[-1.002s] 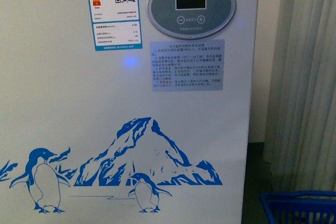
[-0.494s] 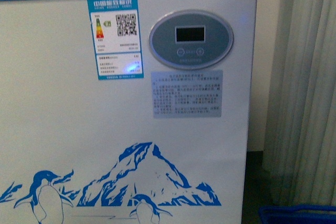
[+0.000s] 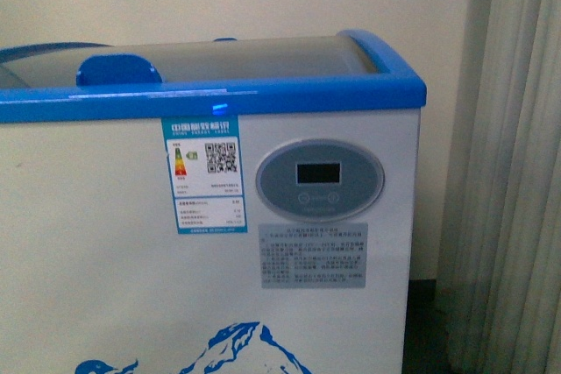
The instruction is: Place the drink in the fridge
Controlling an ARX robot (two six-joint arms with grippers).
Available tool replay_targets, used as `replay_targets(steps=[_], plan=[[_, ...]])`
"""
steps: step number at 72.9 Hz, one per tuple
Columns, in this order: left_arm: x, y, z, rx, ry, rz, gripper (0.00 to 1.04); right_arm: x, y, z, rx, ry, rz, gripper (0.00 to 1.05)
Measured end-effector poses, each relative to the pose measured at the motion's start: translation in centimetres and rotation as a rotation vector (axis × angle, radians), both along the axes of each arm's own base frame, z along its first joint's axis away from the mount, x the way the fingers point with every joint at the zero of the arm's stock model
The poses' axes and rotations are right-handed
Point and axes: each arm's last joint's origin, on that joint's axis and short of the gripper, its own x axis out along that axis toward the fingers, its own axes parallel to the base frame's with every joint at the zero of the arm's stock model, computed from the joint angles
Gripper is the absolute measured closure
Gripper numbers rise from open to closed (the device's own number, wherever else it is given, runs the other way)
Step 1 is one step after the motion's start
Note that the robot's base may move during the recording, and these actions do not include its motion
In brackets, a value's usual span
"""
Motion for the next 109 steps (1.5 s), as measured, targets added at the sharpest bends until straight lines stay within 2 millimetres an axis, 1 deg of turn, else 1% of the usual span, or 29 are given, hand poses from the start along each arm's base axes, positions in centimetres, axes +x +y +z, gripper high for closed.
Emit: replay_targets(steps=[40, 43, 44, 46, 48, 50, 53, 56, 59, 65, 68, 70, 72, 75, 76, 78, 79, 83, 86, 90, 98, 109], plan=[[0.0, 0.0, 0.0, -0.005, 0.002, -0.001, 0.08, 0.0, 0.0, 0.0, 0.000, -0.001, 0.000, 0.68], [0.0, -0.1, -0.1, -0.049, 0.058, -0.030, 0.08, 0.0, 0.0, 0.0, 0.000, -0.001, 0.000, 0.68], [0.1, -0.1, -0.1, -0.077, 0.121, -0.053, 0.08, 0.0, 0.0, 0.0, 0.000, -0.001, 0.000, 0.68], [0.2, -0.2, -0.1, -0.118, 0.180, -0.060, 0.08, 0.0, 0.0, 0.0, 0.000, -0.001, 0.000, 0.68], [0.5, -0.3, -0.1, -0.182, 0.246, -0.067, 0.08, 0.0, 0.0, 0.0, 0.000, -0.001, 0.000, 0.68], [0.8, -0.4, -0.3, -0.207, 0.279, -0.074, 0.08, 0.0, 0.0, 0.0, 0.000, -0.001, 0.001, 0.68], [1.8, -0.7, -0.4, -0.231, 0.303, -0.111, 0.08, 0.0, 0.0, 0.0, 0.000, -0.001, 0.001, 0.68], [2.8, -1.0, -0.1, -0.216, 0.288, -0.167, 0.08, 0.0, 0.0, 0.0, 0.000, 0.000, -0.001, 0.68], [4.6, -1.3, 0.7, -0.149, 0.232, -0.247, 0.08, 0.0, 0.0, 0.0, 0.001, 0.000, -0.001, 0.68], [8.1, -1.8, 2.5, -0.007, 0.119, -0.338, 0.08, 0.0, 0.0, 0.0, 0.000, -0.001, 0.002, 0.68], [10.3, -2.2, 3.4, 0.093, 0.051, -0.393, 0.08, 0.0, 0.0, 0.0, 0.000, -0.002, 0.001, 0.68], [11.2, -2.4, 3.8, 0.131, 0.026, -0.416, 0.08, 0.0, 0.0, 0.0, 0.000, -0.002, 0.000, 0.68], [12.8, -2.8, 4.3, 0.188, -0.007, -0.456, 0.08, 0.0, 0.0, 0.0, 0.000, -0.001, 0.000, 0.68], [14.1, -3.1, 4.5, 0.241, -0.021, -0.490, 0.08, 0.0, 0.0, 0.0, 0.001, -0.001, 0.000, 0.68], [14.9, -3.3, 4.6, 0.283, -0.027, -0.515, 0.08, 0.0, 0.0, 0.0, 0.000, -0.001, 0.000, 0.68], [15.9, -3.6, 4.6, 0.315, -0.028, -0.546, 0.08, 0.0, 0.0, 0.0, 0.000, -0.001, 0.000, 0.68], [16.1, -3.7, 4.6, 0.323, -0.027, -0.553, 0.08, 0.0, 0.0, 0.0, 0.000, -0.001, 0.000, 0.68], [18.2, -4.4, 4.4, 0.428, -0.027, -0.627, 0.08, 0.0, 0.0, 0.0, 0.000, -0.001, 0.000, 0.68], [19.1, -4.7, 4.2, 0.473, -0.024, -0.654, 0.08, 0.0, 0.0, 0.0, 0.000, -0.001, 0.000, 0.68], [21.2, -5.3, 4.1, 0.574, -0.034, -0.704, 0.08, 0.0, 0.0, 0.0, 0.000, -0.001, 0.000, 0.68], [23.5, -5.6, 4.2, 0.709, -0.057, -0.741, 0.08, 0.0, 0.0, 0.0, 0.000, -0.001, 0.000, 0.68], [25.5, -5.8, 4.1, 0.841, -0.068, -0.791, 0.08, 0.0, 0.0, 0.0, 0.000, -0.001, 0.000, 0.68]])
